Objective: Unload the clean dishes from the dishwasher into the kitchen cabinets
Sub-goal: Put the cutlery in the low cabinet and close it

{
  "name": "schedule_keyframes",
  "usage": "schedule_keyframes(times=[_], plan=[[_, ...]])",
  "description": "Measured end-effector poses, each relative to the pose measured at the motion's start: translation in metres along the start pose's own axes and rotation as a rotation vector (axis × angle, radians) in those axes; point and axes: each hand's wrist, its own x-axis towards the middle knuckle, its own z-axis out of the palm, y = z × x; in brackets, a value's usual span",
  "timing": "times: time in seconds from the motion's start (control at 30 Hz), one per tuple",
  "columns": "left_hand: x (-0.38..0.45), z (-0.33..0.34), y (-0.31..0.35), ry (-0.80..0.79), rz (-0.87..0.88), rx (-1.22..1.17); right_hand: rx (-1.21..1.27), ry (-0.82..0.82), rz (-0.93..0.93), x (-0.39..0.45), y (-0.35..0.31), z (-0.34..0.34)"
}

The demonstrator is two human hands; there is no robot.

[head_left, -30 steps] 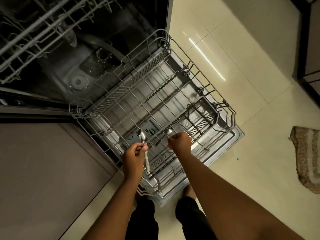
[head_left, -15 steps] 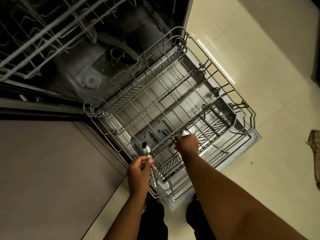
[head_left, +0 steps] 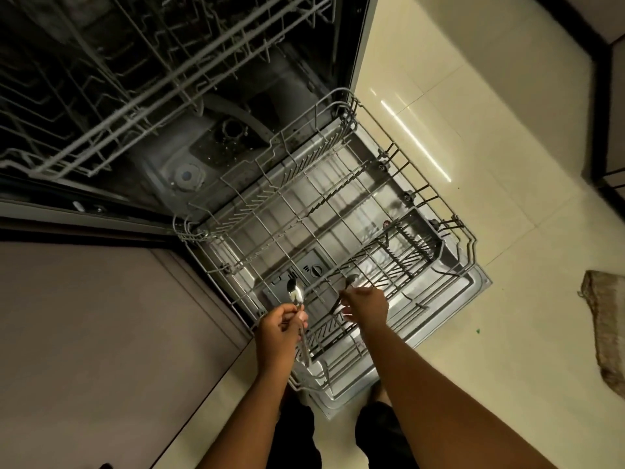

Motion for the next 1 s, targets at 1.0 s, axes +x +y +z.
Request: schedule_keyframes(times=[1.0], plan=[[-0.109,0.014,0.068,-0.180,-0.165,-0.293,0.035,-0.084,-0.398,-0.168,-0.004,-0.085]])
